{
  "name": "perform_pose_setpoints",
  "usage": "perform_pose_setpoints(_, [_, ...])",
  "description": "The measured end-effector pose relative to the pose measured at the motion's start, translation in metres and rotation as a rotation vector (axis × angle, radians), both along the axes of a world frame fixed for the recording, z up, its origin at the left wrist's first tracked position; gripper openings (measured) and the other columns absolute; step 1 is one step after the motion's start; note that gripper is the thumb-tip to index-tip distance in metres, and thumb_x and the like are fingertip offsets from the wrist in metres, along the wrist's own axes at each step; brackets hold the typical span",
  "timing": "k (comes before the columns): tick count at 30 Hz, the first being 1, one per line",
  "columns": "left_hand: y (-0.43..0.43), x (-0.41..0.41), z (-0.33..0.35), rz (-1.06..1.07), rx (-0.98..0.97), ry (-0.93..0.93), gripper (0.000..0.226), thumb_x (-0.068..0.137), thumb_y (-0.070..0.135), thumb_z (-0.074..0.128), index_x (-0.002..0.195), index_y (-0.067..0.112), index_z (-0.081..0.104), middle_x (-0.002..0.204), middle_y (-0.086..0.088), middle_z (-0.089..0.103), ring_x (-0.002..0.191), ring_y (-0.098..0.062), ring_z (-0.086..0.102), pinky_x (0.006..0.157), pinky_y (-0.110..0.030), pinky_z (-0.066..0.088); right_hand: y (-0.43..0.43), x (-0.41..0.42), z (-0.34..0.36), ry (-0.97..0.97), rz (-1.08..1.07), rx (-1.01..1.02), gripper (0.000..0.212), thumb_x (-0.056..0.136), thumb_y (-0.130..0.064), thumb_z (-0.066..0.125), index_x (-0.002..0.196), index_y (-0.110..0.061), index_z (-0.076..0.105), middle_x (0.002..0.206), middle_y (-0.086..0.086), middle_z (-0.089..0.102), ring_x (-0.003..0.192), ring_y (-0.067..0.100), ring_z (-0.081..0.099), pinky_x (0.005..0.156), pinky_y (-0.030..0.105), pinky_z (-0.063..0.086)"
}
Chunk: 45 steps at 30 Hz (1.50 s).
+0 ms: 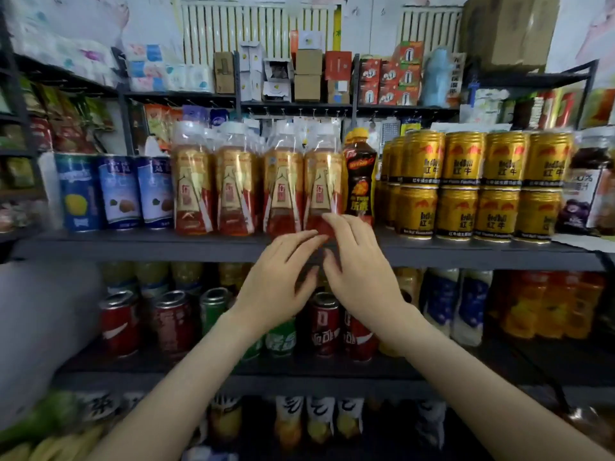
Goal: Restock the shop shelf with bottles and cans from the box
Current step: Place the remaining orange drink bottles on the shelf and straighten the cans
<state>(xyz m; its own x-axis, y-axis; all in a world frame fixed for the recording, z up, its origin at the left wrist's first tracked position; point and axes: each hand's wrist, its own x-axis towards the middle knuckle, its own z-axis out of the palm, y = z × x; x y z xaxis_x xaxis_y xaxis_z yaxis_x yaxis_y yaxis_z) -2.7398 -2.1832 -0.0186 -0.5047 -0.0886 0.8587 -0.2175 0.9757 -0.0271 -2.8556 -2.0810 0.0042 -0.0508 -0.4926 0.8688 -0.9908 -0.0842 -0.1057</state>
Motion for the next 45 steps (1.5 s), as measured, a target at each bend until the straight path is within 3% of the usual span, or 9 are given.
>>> perform_pose_setpoints(4, [0.026,0.058,-0.068,0.127,0.122,-0.035,0.041,0.090,0.023,0.050,0.124,0.002,0.059,0.121,-0.012,0.062,0.114,-0.019,0.050,0.101,-0.026,0.038,0.008,0.043,-0.066,-0.020,0.167,0.184,0.042,0.091,-0.008,0.056,0.133,-0.002,0.049,0.122,0.010,0.055,0.114,0.022,0.048,0.096,0.029,0.042])
perform_pose_setpoints(9, [0.072,0.149,-0.172,0.385,0.506,-0.180,0.042,0.092,0.020,0.056,0.133,0.010,0.052,0.126,-0.006,0.059,0.113,-0.016,0.051,0.084,-0.022,0.044,0.015,0.113,-0.163,-0.123,0.393,0.602,0.040,0.097,-0.013,0.049,0.137,-0.008,0.046,0.131,0.006,0.052,0.124,0.021,0.046,0.100,0.030,0.041])
perform_pose_setpoints(17, [0.142,0.321,-0.296,0.837,1.063,-0.436,0.049,0.094,0.028,0.049,0.141,0.018,0.039,0.132,-0.005,0.048,0.123,-0.024,0.048,0.093,-0.034,0.044,0.014,0.262,-0.284,-0.130,0.634,1.085,0.046,0.101,-0.021,0.044,0.145,-0.018,0.032,0.141,-0.001,0.039,0.128,0.017,0.043,0.085,0.023,0.042])
perform_pose_setpoints(22, [0.148,0.426,-0.355,1.052,1.319,-0.444,0.049,0.096,0.034,0.046,0.142,0.022,0.037,0.134,-0.005,0.046,0.121,-0.026,0.049,0.095,-0.037,0.045,-0.017,0.351,-0.337,-0.055,0.726,1.215,0.054,0.099,-0.022,0.045,0.149,-0.024,0.024,0.145,-0.002,0.032,0.132,0.018,0.037,0.096,0.032,0.045])
perform_pose_setpoints(26, [0.119,0.504,-0.401,1.113,1.437,-0.466,0.047,0.097,0.028,0.044,0.143,0.018,0.036,0.134,-0.008,0.045,0.122,-0.028,0.049,0.093,-0.034,0.042,-0.063,0.429,-0.388,0.012,0.747,1.300,0.057,0.098,-0.019,0.047,0.149,-0.022,0.023,0.142,0.000,0.034,0.126,0.020,0.042,0.092,0.028,0.041])
perform_pose_setpoints(31, [0.038,0.607,-0.482,1.079,1.588,-0.407,0.051,0.091,0.035,0.034,0.138,0.017,0.042,0.131,-0.007,0.046,0.119,-0.031,0.052,0.092,-0.037,0.045,-0.151,0.537,-0.479,0.091,0.676,1.440,0.060,0.097,-0.018,0.046,0.150,-0.022,0.018,0.142,0.001,0.034,0.133,0.019,0.034,0.103,0.029,0.038])
perform_pose_setpoints(35, [-0.028,0.674,-0.566,1.089,1.582,-0.419,0.042,0.097,0.021,0.042,0.139,0.016,0.043,0.135,-0.009,0.047,0.114,-0.030,0.054,0.090,-0.036,0.041,-0.211,0.610,-0.567,0.156,0.599,1.562,0.063,0.097,-0.019,0.046,0.151,-0.023,0.016,0.139,0.001,0.035,0.130,0.018,0.035,0.103,0.026,0.034])
perform_pose_setpoints(41, [-0.102,0.718,-0.737,1.168,1.650,-0.407,0.044,0.097,0.025,0.036,0.140,0.013,0.041,0.137,-0.011,0.045,0.118,-0.030,0.049,0.098,-0.035,0.041,-0.284,0.659,-0.746,0.069,0.525,1.687,0.062,0.094,-0.011,0.050,0.149,-0.026,0.026,0.139,0.004,0.038,0.129,0.020,0.036,0.103,0.029,0.034])
perform_pose_setpoints(45, [-0.141,0.735,-0.867,1.206,1.611,-0.548,0.051,0.100,0.040,0.034,0.143,0.012,0.033,0.145,-0.013,0.033,0.131,-0.029,0.035,0.109,-0.037,0.030,-0.331,0.677,-0.877,0.045,0.444,1.688,0.067,0.094,-0.016,0.051,0.150,-0.035,0.019,0.142,0.006,0.035,0.129,0.023,0.039,0.101,0.038,0.043])
